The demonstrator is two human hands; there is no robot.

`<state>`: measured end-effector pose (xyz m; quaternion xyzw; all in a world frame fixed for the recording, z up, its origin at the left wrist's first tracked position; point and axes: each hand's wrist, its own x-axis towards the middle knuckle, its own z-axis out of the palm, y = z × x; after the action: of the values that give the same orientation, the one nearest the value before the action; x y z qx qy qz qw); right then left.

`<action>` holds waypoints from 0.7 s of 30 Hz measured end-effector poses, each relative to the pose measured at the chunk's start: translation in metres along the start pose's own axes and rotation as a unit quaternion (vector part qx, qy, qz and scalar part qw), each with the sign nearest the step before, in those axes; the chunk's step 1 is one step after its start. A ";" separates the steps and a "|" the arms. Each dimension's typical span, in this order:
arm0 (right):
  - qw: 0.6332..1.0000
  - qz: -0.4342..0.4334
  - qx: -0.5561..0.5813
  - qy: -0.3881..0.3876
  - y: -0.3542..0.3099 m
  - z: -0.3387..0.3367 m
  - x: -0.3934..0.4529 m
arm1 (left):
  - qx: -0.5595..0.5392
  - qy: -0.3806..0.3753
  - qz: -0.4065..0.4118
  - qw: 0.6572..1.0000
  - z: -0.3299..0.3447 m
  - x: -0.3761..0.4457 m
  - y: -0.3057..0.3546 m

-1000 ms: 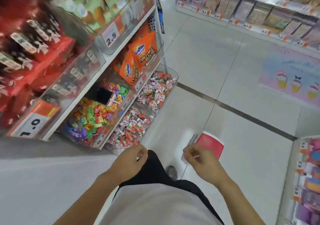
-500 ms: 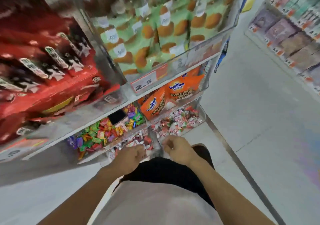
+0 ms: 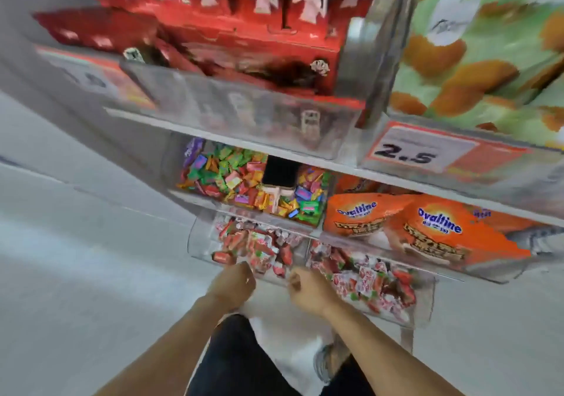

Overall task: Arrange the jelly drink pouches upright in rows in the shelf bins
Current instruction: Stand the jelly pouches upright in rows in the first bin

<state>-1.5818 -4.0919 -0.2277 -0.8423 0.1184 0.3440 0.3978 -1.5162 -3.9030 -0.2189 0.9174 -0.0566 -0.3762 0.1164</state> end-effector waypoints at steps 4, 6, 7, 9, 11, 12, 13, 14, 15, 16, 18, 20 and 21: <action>0.996 -0.066 -0.056 0.008 -0.025 0.027 0.068 | -0.007 0.043 0.040 0.998 0.020 0.052 -0.059; 0.992 -0.111 -0.049 0.022 -0.034 0.049 0.106 | -0.016 0.082 0.082 0.993 0.021 0.079 -0.088; 0.989 -0.139 -0.042 0.025 -0.035 0.061 0.125 | -0.026 0.099 0.103 0.989 0.023 0.094 -0.105; 0.977 -0.196 -0.071 0.051 -0.037 0.079 0.157 | -0.034 0.101 0.138 0.985 0.019 0.117 -0.130; 0.950 -0.278 -0.115 0.085 -0.037 0.084 0.184 | 0.010 0.083 0.171 0.982 0.013 0.134 -0.146; 0.937 -0.312 -0.130 0.093 -0.038 0.083 0.195 | 0.052 0.064 0.176 0.981 0.009 0.139 -0.149; 0.922 -0.343 -0.149 0.103 -0.038 0.083 0.206 | 0.088 0.049 0.177 0.979 0.008 0.145 -0.153; 0.906 -0.368 -0.175 0.118 -0.036 0.083 0.215 | 0.108 0.034 0.175 0.978 0.009 0.150 -0.157; 0.888 -0.385 -0.208 0.143 -0.032 0.085 0.224 | 0.114 0.023 0.180 0.977 0.012 0.155 -0.162; 0.874 -0.387 -0.247 0.162 -0.028 0.085 0.231 | 0.115 0.014 0.182 0.977 0.014 0.157 -0.166; 0.867 -0.356 -0.318 0.141 -0.022 0.084 0.238 | 0.118 0.017 0.184 0.976 0.022 0.161 -0.172; 0.880 -0.318 -0.339 0.098 -0.016 0.082 0.239 | 0.130 0.020 0.170 0.977 0.025 0.164 -0.174; 0.883 -0.314 -0.335 0.097 -0.015 0.082 0.239 | 0.134 0.022 0.162 0.977 0.027 0.163 -0.174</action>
<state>-1.4387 -4.0026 -0.4168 -0.9477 -0.2363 0.1370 0.1652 -1.4163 -3.7703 -0.3922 0.9114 -0.2523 -0.3209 0.0529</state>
